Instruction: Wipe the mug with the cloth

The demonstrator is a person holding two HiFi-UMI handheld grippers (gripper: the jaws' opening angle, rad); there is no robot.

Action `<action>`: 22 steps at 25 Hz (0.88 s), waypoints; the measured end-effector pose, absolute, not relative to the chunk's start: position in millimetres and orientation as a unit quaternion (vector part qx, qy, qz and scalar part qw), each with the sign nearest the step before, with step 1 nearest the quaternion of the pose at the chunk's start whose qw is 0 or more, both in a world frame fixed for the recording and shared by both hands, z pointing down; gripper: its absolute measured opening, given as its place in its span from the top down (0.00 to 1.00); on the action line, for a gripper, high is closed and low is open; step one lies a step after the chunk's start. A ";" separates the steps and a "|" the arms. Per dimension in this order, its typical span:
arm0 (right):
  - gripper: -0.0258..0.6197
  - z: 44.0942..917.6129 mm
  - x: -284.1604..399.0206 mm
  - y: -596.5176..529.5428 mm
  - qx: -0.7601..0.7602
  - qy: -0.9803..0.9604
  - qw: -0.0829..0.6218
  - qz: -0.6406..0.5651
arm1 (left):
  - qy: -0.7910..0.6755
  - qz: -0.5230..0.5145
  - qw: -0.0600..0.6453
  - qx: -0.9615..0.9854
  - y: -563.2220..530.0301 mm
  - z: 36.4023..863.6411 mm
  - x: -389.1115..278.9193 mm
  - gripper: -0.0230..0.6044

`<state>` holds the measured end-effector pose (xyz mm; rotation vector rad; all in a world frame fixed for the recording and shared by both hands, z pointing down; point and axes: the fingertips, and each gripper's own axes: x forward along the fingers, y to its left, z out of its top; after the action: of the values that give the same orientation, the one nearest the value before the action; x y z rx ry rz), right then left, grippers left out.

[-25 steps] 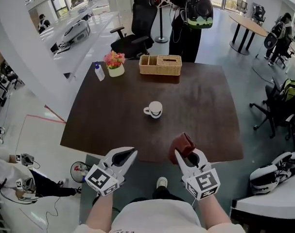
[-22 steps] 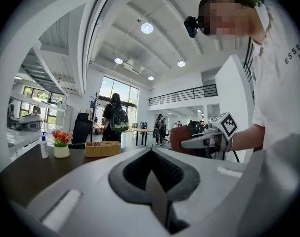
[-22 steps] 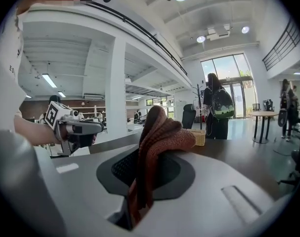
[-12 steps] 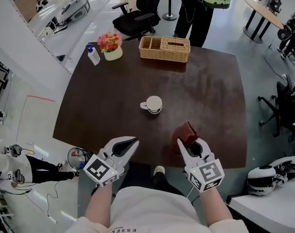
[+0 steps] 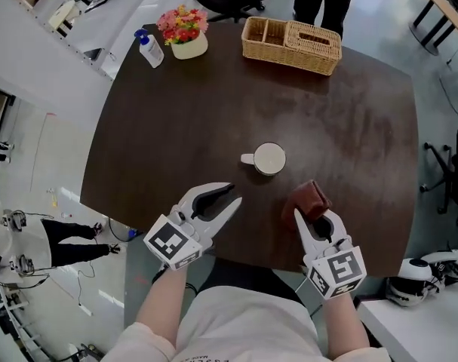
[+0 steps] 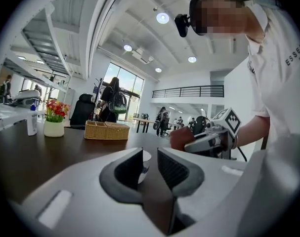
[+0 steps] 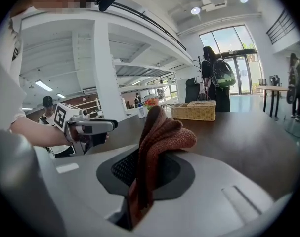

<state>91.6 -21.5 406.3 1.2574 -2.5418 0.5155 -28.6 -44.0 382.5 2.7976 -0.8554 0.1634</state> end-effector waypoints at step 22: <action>0.84 485.5 36.5 -57.5 0.388 -0.872 0.183 0.234 | -0.099 0.133 0.065 0.984 -123.2 493.8 -4.9 0.63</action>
<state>36.5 -57.5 485.5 1.0953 -2.4611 0.6609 -4.9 -123.2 493.8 2.9707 -0.2975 0.4008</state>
